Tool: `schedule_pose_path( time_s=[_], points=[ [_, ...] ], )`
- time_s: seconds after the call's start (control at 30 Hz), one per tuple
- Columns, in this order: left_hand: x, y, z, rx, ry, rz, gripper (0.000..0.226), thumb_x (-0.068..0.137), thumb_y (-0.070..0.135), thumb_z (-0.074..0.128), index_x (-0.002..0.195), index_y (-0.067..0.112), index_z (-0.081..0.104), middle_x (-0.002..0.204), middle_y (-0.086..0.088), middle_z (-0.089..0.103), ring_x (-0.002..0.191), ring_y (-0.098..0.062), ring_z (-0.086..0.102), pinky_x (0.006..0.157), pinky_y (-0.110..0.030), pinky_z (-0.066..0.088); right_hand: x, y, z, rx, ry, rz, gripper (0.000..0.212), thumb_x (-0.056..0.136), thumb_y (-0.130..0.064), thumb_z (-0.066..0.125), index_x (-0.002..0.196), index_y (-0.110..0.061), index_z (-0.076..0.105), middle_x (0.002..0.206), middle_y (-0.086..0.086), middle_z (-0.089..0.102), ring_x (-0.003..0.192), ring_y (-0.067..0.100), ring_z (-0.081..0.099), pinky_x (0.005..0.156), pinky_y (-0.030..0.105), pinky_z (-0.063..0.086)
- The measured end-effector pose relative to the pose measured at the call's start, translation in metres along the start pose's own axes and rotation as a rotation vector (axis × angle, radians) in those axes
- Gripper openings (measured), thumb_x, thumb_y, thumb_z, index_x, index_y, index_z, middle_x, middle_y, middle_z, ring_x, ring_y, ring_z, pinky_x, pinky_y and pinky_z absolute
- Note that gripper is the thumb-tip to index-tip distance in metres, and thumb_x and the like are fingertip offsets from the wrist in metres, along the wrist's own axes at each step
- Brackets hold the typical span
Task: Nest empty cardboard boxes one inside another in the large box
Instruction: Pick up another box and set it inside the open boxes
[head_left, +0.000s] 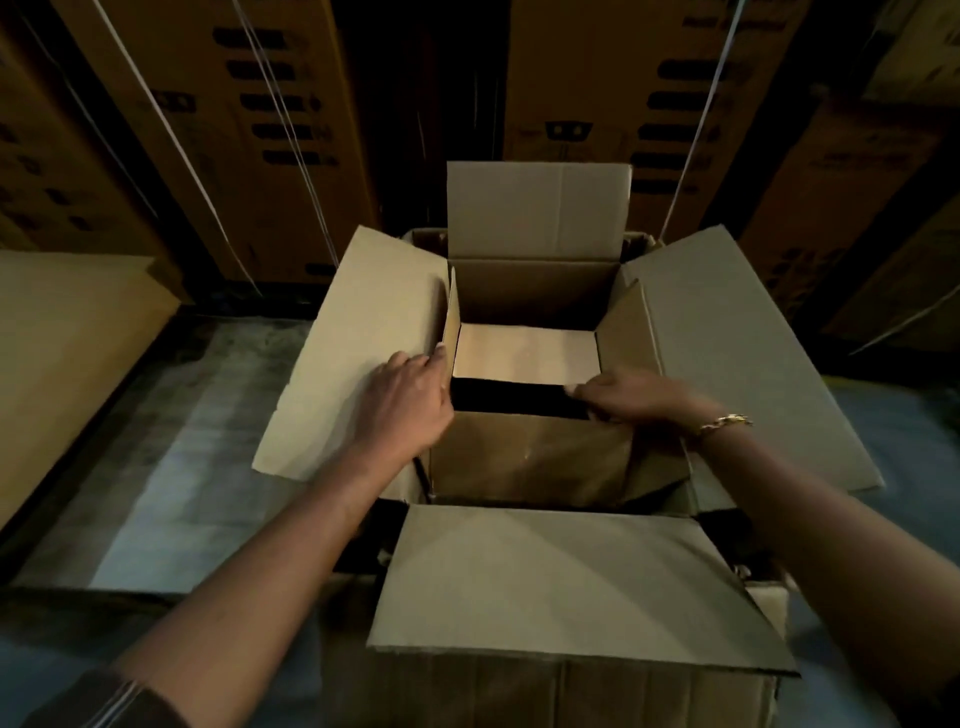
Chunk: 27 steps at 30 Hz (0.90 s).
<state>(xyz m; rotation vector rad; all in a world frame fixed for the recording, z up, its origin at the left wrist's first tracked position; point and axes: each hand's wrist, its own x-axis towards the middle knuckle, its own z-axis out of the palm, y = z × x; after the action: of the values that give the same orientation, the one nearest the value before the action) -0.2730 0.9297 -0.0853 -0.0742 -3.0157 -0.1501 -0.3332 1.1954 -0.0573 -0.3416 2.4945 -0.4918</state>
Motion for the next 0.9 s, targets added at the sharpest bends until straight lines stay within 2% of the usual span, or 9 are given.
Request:
schedule_pose_path(
  time_s=[0.07, 0.2, 0.3, 0.4, 0.57, 0.7, 0.77, 0.83, 0.9],
  points=[
    [-0.002, 0.004, -0.001, 0.055, -0.011, 0.033, 0.062, 0.099, 0.032, 0.047, 0.155, 0.013, 0.027, 0.135, -0.005, 0.058, 0.121, -0.023, 0.05, 0.098, -0.039, 0.042, -0.021, 0.003, -0.001, 0.017, -0.079, -0.051, 0.046, 0.099, -0.053, 0.049, 0.079, -0.015, 0.065, 0.087, 0.007, 0.065, 0.081, 0.024, 0.06, 0.074, 0.033, 0.042],
    [-0.012, 0.012, -0.001, 0.149, -0.045, 0.061, 0.071, 0.098, 0.037, 0.048, 0.157, 0.013, 0.018, 0.14, -0.007, 0.055, 0.126, -0.025, 0.049, 0.104, -0.043, 0.039, -0.048, 0.002, 0.012, -0.047, -0.15, -0.084, 0.032, 0.1, -0.048, 0.051, 0.084, -0.021, 0.061, 0.087, 0.002, 0.062, 0.078, 0.015, 0.056, 0.069, 0.032, 0.039],
    [-0.012, 0.009, -0.004, 0.123, -0.085, 0.058, 0.073, 0.097, 0.034, 0.049, 0.158, 0.015, 0.015, 0.142, -0.008, 0.054, 0.129, -0.025, 0.048, 0.107, -0.044, 0.037, -0.056, -0.003, 0.015, -0.063, -0.18, -0.1, 0.028, 0.1, -0.044, 0.053, 0.084, -0.022, 0.06, 0.082, -0.003, 0.06, 0.075, 0.011, 0.054, 0.068, 0.031, 0.038],
    [-0.01, 0.009, -0.007, 0.111, -0.115, 0.045, 0.078, 0.097, 0.04, 0.052, 0.159, 0.015, 0.013, 0.144, -0.008, 0.051, 0.131, -0.025, 0.047, 0.108, -0.044, 0.036, -0.048, -0.006, 0.013, -0.049, -0.242, -0.1, 0.024, 0.1, -0.036, 0.055, 0.082, -0.021, 0.058, 0.082, -0.004, 0.058, 0.076, 0.012, 0.051, 0.069, 0.03, 0.038],
    [-0.016, 0.01, 0.001, 0.154, -0.087, 0.047, 0.087, 0.094, 0.051, 0.053, 0.158, 0.012, 0.009, 0.144, -0.008, 0.049, 0.132, -0.026, 0.044, 0.104, -0.042, 0.035, -0.024, -0.009, 0.013, -0.029, -0.445, -0.063, 0.008, 0.092, -0.02, 0.063, 0.096, -0.013, 0.065, 0.091, 0.003, 0.063, 0.081, 0.016, 0.055, 0.07, 0.033, 0.044],
    [-0.014, 0.008, 0.002, 0.174, -0.123, 0.055, 0.097, 0.091, 0.052, 0.057, 0.158, 0.011, 0.001, 0.144, -0.008, 0.046, 0.131, -0.026, 0.04, 0.102, -0.042, 0.033, -0.007, -0.015, 0.018, -0.072, -0.521, -0.013, 0.023, 0.085, -0.023, 0.073, 0.1, -0.008, 0.065, 0.097, 0.004, 0.067, 0.085, 0.02, 0.059, 0.073, 0.042, 0.051],
    [-0.017, 0.008, 0.004, 0.186, -0.097, 0.081, 0.098, 0.09, 0.055, 0.056, 0.158, 0.01, 0.002, 0.142, -0.007, 0.048, 0.128, -0.025, 0.042, 0.102, -0.043, 0.034, 0.005, -0.021, 0.015, -0.136, -0.42, -0.005, 0.03, 0.089, -0.035, 0.07, 0.109, -0.013, 0.066, 0.11, 0.003, 0.068, 0.095, 0.021, 0.064, 0.083, 0.043, 0.055],
    [-0.017, 0.007, 0.006, 0.184, -0.065, 0.094, 0.097, 0.089, 0.057, 0.056, 0.158, 0.01, 0.006, 0.139, -0.007, 0.051, 0.126, -0.025, 0.045, 0.101, -0.043, 0.036, 0.023, -0.023, 0.011, -0.287, -0.283, 0.005, 0.041, 0.095, -0.045, 0.061, 0.126, -0.019, 0.06, 0.123, 0.004, 0.062, 0.102, 0.021, 0.059, 0.084, 0.036, 0.05],
    [-0.015, 0.006, 0.004, 0.165, -0.07, 0.088, 0.094, 0.09, 0.057, 0.054, 0.158, 0.01, 0.009, 0.138, -0.007, 0.053, 0.126, -0.025, 0.047, 0.102, -0.043, 0.037, 0.043, -0.019, 0.013, -0.4, -0.261, 0.048, 0.054, 0.098, -0.045, 0.055, 0.144, -0.018, 0.048, 0.142, 0.006, 0.052, 0.12, 0.025, 0.053, 0.096, 0.036, 0.045]
  ],
)
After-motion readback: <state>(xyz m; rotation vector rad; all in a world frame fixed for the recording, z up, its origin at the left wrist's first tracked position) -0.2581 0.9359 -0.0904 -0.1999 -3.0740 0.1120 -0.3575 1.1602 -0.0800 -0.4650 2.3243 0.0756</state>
